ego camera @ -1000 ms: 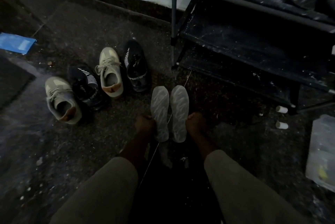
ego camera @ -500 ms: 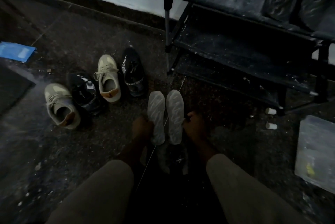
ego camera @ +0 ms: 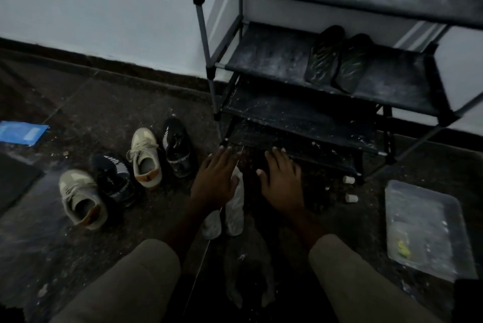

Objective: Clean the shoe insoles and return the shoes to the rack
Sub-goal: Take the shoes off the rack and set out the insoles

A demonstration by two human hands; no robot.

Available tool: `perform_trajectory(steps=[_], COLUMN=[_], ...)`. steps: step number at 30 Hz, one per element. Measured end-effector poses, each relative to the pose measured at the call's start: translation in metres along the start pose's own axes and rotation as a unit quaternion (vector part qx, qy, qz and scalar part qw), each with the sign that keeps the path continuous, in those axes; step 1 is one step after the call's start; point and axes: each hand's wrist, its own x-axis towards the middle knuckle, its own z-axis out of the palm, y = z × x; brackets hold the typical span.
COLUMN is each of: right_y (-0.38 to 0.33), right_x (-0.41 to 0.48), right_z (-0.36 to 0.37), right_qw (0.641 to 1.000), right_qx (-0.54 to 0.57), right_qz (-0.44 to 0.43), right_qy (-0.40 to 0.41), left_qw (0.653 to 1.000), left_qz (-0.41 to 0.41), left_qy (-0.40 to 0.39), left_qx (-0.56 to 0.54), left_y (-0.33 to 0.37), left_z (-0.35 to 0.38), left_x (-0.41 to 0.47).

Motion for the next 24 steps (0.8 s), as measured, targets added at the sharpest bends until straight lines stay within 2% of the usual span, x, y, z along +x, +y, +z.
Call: perform_trajectory(steps=[6, 14, 18, 22, 24], right_y=[0.004, 0.010, 0.037, 0.071, 0.089], right_x=[0.017, 0.063, 0.103, 0.142, 0.161], right_z=[-0.071, -0.153, -0.190, -0.217, -0.228], right_qw=[0.997, 0.977, 0.969, 0.972, 0.974], right_qx=[-0.018, -0.054, -0.070, -0.066, -0.009], right_qz=[-0.024, -0.039, 0.024, 0.088, 0.140], right_qy=[0.073, 0.204, 0.237, 0.207, 0.178], left_qw=[0.995, 0.982, 0.979, 0.985, 0.991], left_qz=[0.059, 0.098, 0.111, 0.111, 0.085], left_qy=[0.066, 0.134, 0.149, 0.109, 0.090], left_qx=[0.053, 0.092, 0.088, 0.069, 0.048], left_y=[0.036, 0.075, 0.098, 0.121, 0.132], left_z=[-0.062, -0.134, -0.156, -0.165, -0.168], left_x=[0.044, 0.121, 0.167, 0.215, 0.234])
